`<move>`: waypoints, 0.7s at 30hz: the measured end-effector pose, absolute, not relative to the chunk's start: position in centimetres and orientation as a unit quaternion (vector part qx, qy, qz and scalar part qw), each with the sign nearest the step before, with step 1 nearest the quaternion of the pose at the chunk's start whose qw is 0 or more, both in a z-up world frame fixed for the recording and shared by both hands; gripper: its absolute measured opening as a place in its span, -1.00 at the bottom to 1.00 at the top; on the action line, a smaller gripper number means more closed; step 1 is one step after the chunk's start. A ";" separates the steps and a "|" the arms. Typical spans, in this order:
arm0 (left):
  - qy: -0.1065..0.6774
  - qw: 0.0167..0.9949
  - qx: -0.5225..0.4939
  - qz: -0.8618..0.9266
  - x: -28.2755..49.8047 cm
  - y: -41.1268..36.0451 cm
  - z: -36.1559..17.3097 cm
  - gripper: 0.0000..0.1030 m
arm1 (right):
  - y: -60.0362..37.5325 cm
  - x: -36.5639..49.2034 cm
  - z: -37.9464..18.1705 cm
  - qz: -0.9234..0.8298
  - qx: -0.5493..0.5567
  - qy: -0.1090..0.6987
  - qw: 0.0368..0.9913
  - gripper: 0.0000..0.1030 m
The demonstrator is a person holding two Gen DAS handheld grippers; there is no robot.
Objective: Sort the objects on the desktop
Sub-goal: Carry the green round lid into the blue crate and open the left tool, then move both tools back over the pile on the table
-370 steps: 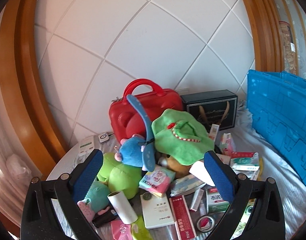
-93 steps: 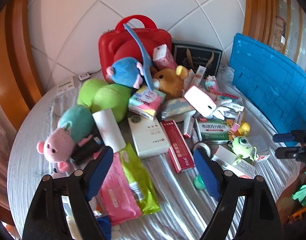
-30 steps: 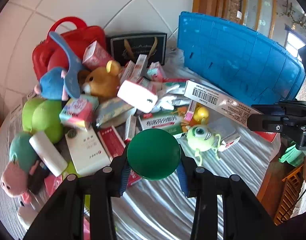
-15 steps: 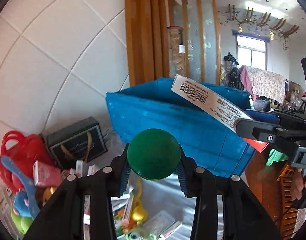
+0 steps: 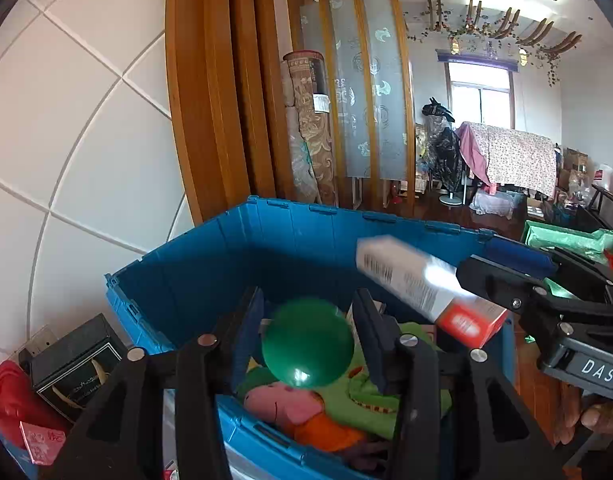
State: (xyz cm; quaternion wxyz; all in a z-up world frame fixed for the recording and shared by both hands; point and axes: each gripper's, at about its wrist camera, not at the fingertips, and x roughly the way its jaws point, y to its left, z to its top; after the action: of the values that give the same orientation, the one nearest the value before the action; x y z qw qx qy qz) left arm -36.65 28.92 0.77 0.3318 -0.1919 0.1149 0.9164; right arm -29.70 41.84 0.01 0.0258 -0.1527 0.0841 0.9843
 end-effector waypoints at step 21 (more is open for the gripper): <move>0.110 0.125 -0.152 0.974 -31.7 16.0 -0.3 0.62 | 38.5 -26.4 -0.8 0.979 -0.155 0.109 -0.071 0.67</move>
State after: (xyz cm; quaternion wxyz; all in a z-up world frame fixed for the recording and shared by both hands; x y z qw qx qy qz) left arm -31.67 16.00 -0.29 0.1245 -0.1525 0.1102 0.9742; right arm -26.38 38.47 -0.79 -0.0712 -0.1552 0.1090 0.9793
